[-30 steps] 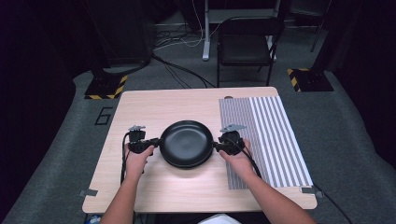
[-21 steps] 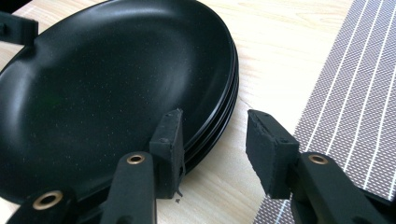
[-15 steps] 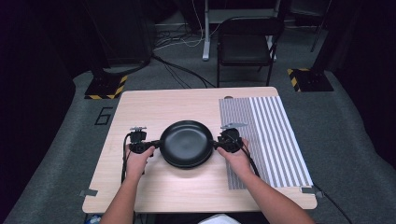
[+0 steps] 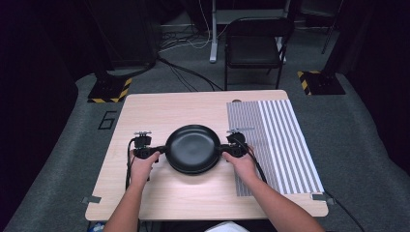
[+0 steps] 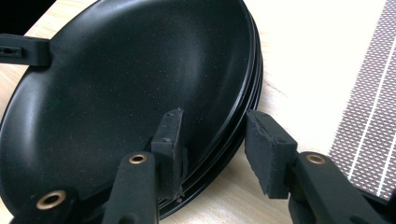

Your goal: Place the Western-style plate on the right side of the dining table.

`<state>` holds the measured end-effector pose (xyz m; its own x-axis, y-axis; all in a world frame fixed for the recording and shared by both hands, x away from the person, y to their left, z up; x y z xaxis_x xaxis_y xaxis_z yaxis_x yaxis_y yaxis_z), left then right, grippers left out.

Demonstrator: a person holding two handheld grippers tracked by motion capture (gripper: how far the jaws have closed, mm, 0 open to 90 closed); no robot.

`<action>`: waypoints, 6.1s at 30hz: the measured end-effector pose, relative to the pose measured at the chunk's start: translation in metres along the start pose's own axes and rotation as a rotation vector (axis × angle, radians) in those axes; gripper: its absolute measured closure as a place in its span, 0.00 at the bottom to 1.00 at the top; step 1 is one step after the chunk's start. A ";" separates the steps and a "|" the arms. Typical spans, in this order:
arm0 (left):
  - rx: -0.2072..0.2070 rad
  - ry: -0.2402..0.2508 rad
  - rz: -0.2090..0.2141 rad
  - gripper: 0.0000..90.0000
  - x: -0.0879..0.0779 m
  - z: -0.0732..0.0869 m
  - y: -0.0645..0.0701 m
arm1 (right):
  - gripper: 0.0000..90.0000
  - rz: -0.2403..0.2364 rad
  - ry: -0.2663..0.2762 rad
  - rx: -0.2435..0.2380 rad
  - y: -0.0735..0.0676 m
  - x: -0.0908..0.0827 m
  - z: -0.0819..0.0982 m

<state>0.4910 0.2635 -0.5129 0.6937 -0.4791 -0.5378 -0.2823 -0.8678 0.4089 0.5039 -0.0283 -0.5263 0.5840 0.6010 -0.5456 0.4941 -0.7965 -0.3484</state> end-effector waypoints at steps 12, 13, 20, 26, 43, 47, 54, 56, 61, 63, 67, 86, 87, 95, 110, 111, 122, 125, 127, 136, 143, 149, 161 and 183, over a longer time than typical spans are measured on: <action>-0.035 -0.045 0.008 0.83 0.000 0.002 0.000 | 0.67 -0.006 -0.012 0.012 0.001 -0.001 -0.001; -0.032 -0.044 0.005 0.83 0.001 0.002 0.000 | 0.68 -0.009 -0.008 0.002 0.001 -0.001 -0.001; -0.014 -0.050 -0.004 0.84 0.002 0.002 0.000 | 0.70 -0.014 -0.006 0.018 0.001 -0.003 -0.004; -0.029 -0.055 0.012 0.84 0.001 0.002 -0.001 | 0.68 -0.017 -0.008 0.026 0.005 0.000 -0.003; -0.054 -0.046 0.042 0.83 0.008 0.003 0.009 | 0.72 -0.040 -0.008 0.114 0.009 -0.002 -0.003; -0.055 -0.038 0.044 0.82 0.009 0.003 0.010 | 0.72 -0.040 -0.009 0.114 0.009 -0.005 -0.002; -0.041 -0.016 0.017 0.79 0.014 0.005 0.014 | 0.71 -0.021 0.000 0.105 0.005 -0.011 0.001; -0.037 -0.029 0.011 0.79 0.018 0.008 0.017 | 0.71 -0.018 0.006 0.109 0.006 -0.014 0.002; -0.028 -0.071 0.028 0.76 0.025 0.013 0.023 | 0.72 -0.017 0.019 0.107 0.008 -0.020 0.001; -0.008 -0.075 0.009 0.75 0.026 0.013 0.026 | 0.72 -0.020 0.014 0.097 0.009 -0.021 0.000; -0.037 -0.055 -0.009 0.76 0.030 0.011 0.027 | 0.72 -0.015 0.016 0.083 0.011 -0.019 -0.003; -0.067 0.015 -0.018 0.75 0.041 0.011 0.030 | 0.76 0.035 0.025 0.063 0.028 -0.001 -0.032; -0.067 0.015 -0.018 0.75 0.041 0.011 0.030 | 0.76 0.035 0.025 0.063 0.028 -0.001 -0.032; -0.058 0.066 -0.011 0.74 0.041 0.016 0.030 | 0.71 0.046 0.032 0.050 0.026 -0.004 -0.030; -0.067 0.070 0.005 0.74 0.041 0.016 0.029 | 0.63 0.025 0.065 0.078 0.014 -0.036 -0.012; -0.065 0.073 0.004 0.74 0.041 0.016 0.029 | 0.63 0.020 0.060 0.079 0.013 -0.037 -0.009; -0.065 0.086 0.017 0.74 0.040 0.018 0.028 | 0.65 -0.005 0.059 0.126 -0.005 -0.037 0.009; -0.071 0.090 0.007 0.74 0.040 0.018 0.029 | 0.68 0.001 0.059 0.171 -0.005 -0.036 0.008; -0.068 0.088 0.004 0.74 0.040 0.018 0.029 | 0.70 -0.001 0.055 0.207 -0.003 -0.035 0.008; -0.104 0.107 -0.006 0.75 0.041 0.019 0.030 | 0.76 0.034 0.071 0.212 0.007 -0.026 -0.003; -0.121 0.120 0.006 0.75 0.041 0.020 0.028 | 0.79 0.036 0.097 0.228 0.015 -0.015 -0.011; -0.128 0.122 0.019 0.75 0.041 0.020 0.027 | 0.80 0.032 0.101 0.256 0.017 -0.007 -0.011; -0.157 0.123 0.039 0.75 0.045 0.016 0.023 | 0.79 0.016 0.103 0.267 0.017 0.000 -0.011; -0.100 0.104 0.008 0.72 0.040 0.011 0.032 | 0.73 0.043 0.081 0.174 0.013 -0.002 -0.015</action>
<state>0.5025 0.2150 -0.5293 0.7582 -0.4648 -0.4574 -0.2241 -0.8444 0.4866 0.5191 -0.0384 -0.5185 0.6558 0.5638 -0.5020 0.3528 -0.8168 -0.4565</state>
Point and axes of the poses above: each handheld gripper's, and its own axes: x roughly forward along the jaws, z roughly out of its underside, y roughly to its right, the point moved 5 cm from there along x, roughly forward along the jaws, and after that the axes turned 9 degrees about y, right-handed, at the moved point
